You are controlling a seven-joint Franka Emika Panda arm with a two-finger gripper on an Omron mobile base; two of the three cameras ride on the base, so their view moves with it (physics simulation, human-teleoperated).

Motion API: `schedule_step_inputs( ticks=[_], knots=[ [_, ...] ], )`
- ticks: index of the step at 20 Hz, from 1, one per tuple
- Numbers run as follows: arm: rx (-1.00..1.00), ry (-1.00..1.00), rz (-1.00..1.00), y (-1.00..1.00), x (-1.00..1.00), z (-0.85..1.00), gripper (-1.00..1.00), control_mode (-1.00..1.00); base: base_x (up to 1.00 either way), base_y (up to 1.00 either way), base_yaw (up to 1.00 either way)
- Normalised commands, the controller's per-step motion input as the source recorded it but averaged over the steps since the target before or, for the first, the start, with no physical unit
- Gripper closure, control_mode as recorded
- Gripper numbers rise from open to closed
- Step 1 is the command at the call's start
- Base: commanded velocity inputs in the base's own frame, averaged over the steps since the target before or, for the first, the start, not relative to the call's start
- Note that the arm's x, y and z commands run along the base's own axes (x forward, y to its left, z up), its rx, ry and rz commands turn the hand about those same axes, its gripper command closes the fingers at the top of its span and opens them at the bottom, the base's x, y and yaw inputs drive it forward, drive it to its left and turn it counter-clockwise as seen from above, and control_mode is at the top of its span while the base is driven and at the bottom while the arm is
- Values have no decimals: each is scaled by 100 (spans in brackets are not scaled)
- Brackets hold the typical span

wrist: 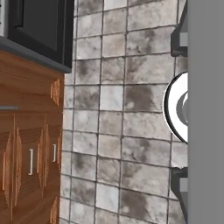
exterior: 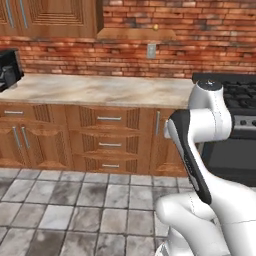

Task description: Pick the mangos from the cabinet and place them in one bowl. Pick the bell pepper from the sink and place it in the other bowl.

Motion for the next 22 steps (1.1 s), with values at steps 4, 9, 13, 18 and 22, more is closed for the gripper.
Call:
schedule_step_inputs(
  ticks=[4,9,13,18,22],
  knots=[
    [0,0,0,0,0,0,-100,100,72,8,-10],
    [0,0,0,0,0,0,-100,100,91,3,-3],
    [0,0,0,0,0,0,-100,100,61,35,-16],
    [0,0,0,0,0,0,-100,100,45,45,-25],
    [0,0,0,0,0,0,-100,100,60,48,-22]
  ],
)
